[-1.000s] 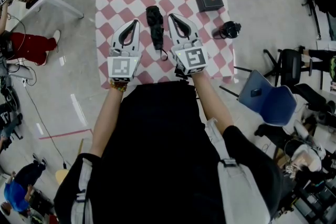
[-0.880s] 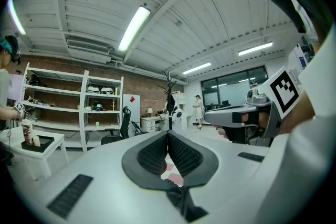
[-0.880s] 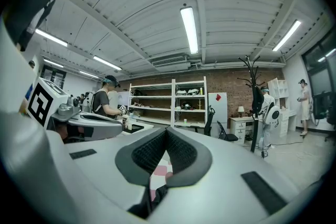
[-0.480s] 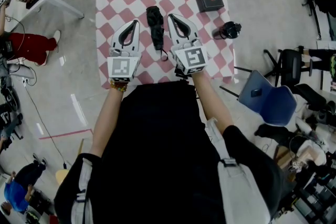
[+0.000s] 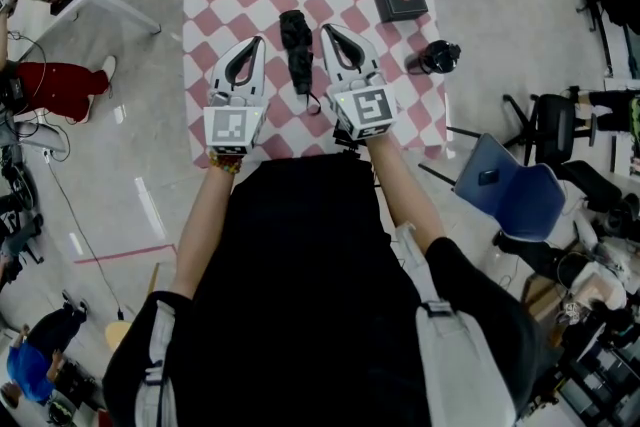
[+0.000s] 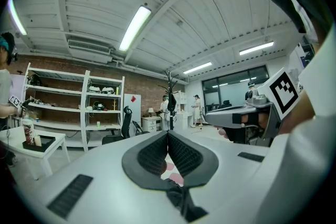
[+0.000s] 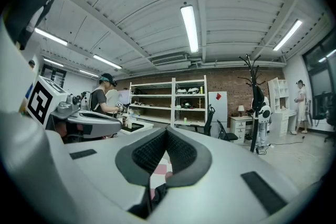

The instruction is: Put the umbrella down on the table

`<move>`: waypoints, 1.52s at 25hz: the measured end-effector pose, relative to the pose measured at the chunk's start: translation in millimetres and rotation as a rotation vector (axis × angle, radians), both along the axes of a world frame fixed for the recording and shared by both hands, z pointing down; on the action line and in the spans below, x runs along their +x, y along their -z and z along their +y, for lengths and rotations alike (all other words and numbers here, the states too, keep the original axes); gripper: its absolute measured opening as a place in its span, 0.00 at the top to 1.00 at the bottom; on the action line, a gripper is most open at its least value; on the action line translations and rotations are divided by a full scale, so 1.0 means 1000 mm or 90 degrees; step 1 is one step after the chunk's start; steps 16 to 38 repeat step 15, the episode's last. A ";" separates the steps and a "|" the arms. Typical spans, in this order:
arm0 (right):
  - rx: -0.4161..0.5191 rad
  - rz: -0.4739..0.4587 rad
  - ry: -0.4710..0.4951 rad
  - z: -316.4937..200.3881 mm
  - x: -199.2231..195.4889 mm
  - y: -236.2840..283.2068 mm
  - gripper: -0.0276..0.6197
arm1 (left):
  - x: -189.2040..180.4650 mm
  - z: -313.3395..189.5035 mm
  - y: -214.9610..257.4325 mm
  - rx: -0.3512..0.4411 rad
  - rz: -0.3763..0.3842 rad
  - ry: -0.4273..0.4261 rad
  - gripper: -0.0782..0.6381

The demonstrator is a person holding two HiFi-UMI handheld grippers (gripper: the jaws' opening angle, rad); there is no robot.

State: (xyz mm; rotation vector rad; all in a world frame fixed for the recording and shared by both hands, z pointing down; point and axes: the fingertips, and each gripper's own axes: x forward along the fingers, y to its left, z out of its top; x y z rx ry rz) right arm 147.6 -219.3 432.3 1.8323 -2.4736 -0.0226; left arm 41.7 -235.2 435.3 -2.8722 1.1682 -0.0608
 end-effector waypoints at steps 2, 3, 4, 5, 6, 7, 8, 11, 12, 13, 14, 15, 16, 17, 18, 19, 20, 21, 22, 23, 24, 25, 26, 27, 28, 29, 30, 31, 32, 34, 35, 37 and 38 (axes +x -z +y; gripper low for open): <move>0.002 0.000 -0.001 0.000 0.000 -0.001 0.93 | 0.000 0.001 -0.001 -0.002 0.001 0.001 0.87; -0.002 0.001 0.000 0.000 0.000 -0.001 0.93 | 0.000 0.001 -0.001 -0.005 0.003 0.002 0.87; -0.007 0.001 0.003 0.000 -0.001 -0.001 0.93 | 0.000 0.001 -0.001 -0.007 0.003 0.003 0.87; -0.012 0.001 0.006 0.001 -0.002 0.000 0.93 | 0.000 0.001 -0.002 -0.008 0.002 0.002 0.87; -0.015 -0.002 0.009 0.000 -0.003 0.001 0.93 | 0.000 0.001 -0.002 -0.007 0.000 0.002 0.87; -0.016 -0.004 0.009 0.000 -0.003 0.002 0.93 | 0.000 0.001 -0.002 -0.006 -0.002 0.002 0.87; -0.015 -0.004 0.008 0.000 -0.003 0.003 0.93 | 0.000 0.001 -0.002 -0.007 -0.001 0.002 0.87; -0.014 -0.003 0.003 0.001 0.000 -0.003 0.93 | 0.000 0.002 -0.002 -0.027 0.007 0.006 0.87; -0.015 -0.006 0.004 0.001 0.000 -0.005 0.93 | 0.001 0.003 -0.002 -0.035 0.006 0.005 0.87; -0.015 -0.009 0.005 0.001 0.000 -0.004 0.93 | 0.001 0.003 -0.003 -0.041 0.004 0.005 0.87; -0.016 -0.011 0.006 0.001 0.000 -0.004 0.93 | 0.001 0.003 -0.003 -0.046 0.002 0.006 0.87; -0.018 -0.013 0.006 0.001 0.000 -0.004 0.93 | 0.001 0.004 -0.004 -0.051 0.001 0.008 0.87; -0.018 -0.013 0.006 0.001 0.000 -0.004 0.93 | 0.001 0.004 -0.004 -0.051 0.001 0.008 0.87; -0.018 -0.013 0.006 0.001 0.000 -0.004 0.93 | 0.001 0.004 -0.004 -0.051 0.001 0.008 0.87; -0.018 -0.013 0.006 0.001 0.000 -0.004 0.93 | 0.001 0.004 -0.004 -0.051 0.001 0.008 0.87; -0.018 -0.013 0.006 0.001 0.000 -0.004 0.93 | 0.001 0.004 -0.004 -0.051 0.001 0.008 0.87; -0.018 -0.013 0.006 0.001 0.000 -0.004 0.93 | 0.001 0.004 -0.004 -0.051 0.001 0.008 0.87; -0.018 -0.013 0.006 0.001 0.000 -0.004 0.93 | 0.001 0.004 -0.004 -0.051 0.001 0.008 0.87; -0.018 -0.013 0.006 0.001 0.000 -0.004 0.93 | 0.001 0.004 -0.004 -0.051 0.001 0.008 0.87; -0.018 -0.013 0.006 0.001 0.000 -0.004 0.93 | 0.001 0.004 -0.004 -0.051 0.001 0.008 0.87; -0.018 -0.013 0.006 0.001 0.000 -0.004 0.93 | 0.001 0.004 -0.004 -0.051 0.001 0.008 0.87; -0.018 -0.013 0.006 0.001 0.000 -0.004 0.93 | 0.001 0.004 -0.004 -0.051 0.001 0.008 0.87; -0.018 -0.013 0.006 0.001 0.000 -0.004 0.93 | 0.001 0.004 -0.004 -0.051 0.001 0.008 0.87; -0.018 -0.013 0.006 0.001 0.000 -0.004 0.93 | 0.001 0.004 -0.004 -0.051 0.001 0.008 0.87; -0.018 -0.013 0.006 0.001 0.000 -0.004 0.93 | 0.001 0.004 -0.004 -0.051 0.001 0.008 0.87; -0.018 -0.013 0.006 0.001 0.000 -0.004 0.93 | 0.001 0.004 -0.004 -0.051 0.001 0.008 0.87; -0.018 -0.013 0.006 0.001 0.000 -0.004 0.93 | 0.001 0.004 -0.004 -0.051 0.001 0.008 0.87; -0.018 -0.013 0.006 0.001 0.000 -0.004 0.93 | 0.001 0.004 -0.004 -0.051 0.001 0.008 0.87; -0.018 -0.013 0.006 0.001 0.000 -0.004 0.93 | 0.001 0.004 -0.004 -0.051 0.001 0.008 0.87; -0.018 -0.013 0.006 0.001 0.000 -0.004 0.93 | 0.001 0.004 -0.004 -0.051 0.001 0.008 0.87; -0.018 -0.013 0.006 0.001 0.000 -0.004 0.93 | 0.001 0.004 -0.004 -0.051 0.001 0.008 0.87; -0.018 -0.013 0.006 0.001 0.000 -0.004 0.93 | 0.001 0.004 -0.004 -0.051 0.001 0.008 0.87; -0.018 -0.013 0.006 0.001 0.000 -0.004 0.93 | 0.001 0.004 -0.004 -0.051 0.001 0.008 0.87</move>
